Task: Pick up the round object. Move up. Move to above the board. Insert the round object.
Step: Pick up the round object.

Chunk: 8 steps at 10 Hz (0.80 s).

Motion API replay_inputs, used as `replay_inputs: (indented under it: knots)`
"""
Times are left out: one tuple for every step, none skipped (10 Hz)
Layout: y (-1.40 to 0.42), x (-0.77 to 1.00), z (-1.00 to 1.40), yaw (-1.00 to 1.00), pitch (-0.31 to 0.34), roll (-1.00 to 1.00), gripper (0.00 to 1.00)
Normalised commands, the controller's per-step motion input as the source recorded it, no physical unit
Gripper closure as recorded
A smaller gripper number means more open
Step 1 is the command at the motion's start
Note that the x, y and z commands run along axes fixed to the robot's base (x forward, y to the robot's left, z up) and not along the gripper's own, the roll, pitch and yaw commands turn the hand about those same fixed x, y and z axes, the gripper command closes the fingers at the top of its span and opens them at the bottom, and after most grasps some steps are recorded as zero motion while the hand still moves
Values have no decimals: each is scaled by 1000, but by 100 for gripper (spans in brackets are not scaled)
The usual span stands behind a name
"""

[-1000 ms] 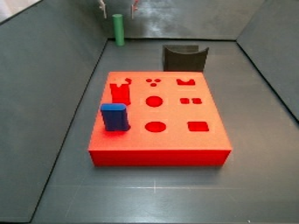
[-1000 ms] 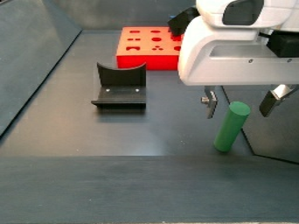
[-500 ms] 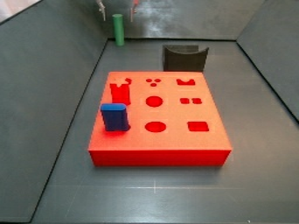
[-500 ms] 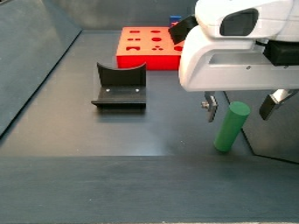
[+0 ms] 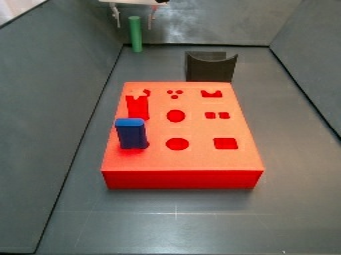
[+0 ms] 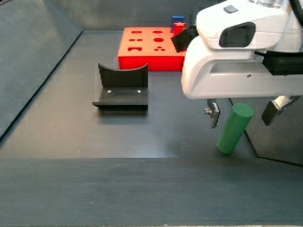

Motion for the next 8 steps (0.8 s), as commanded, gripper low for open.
replay_inputs:
  knots:
    - [0, 0, 0, 0, 0, 0, 0]
    - [0, 0, 0, 0, 0, 0, 100]
    - [0, 0, 0, 0, 0, 0, 100]
    - [0, 0, 0, 0, 0, 0, 100]
    - [0, 0, 0, 0, 0, 0, 100]
    - [0, 0, 0, 0, 0, 0, 100]
    - [0, 0, 0, 0, 0, 0, 100]
    - [0, 0, 0, 0, 0, 0, 100]
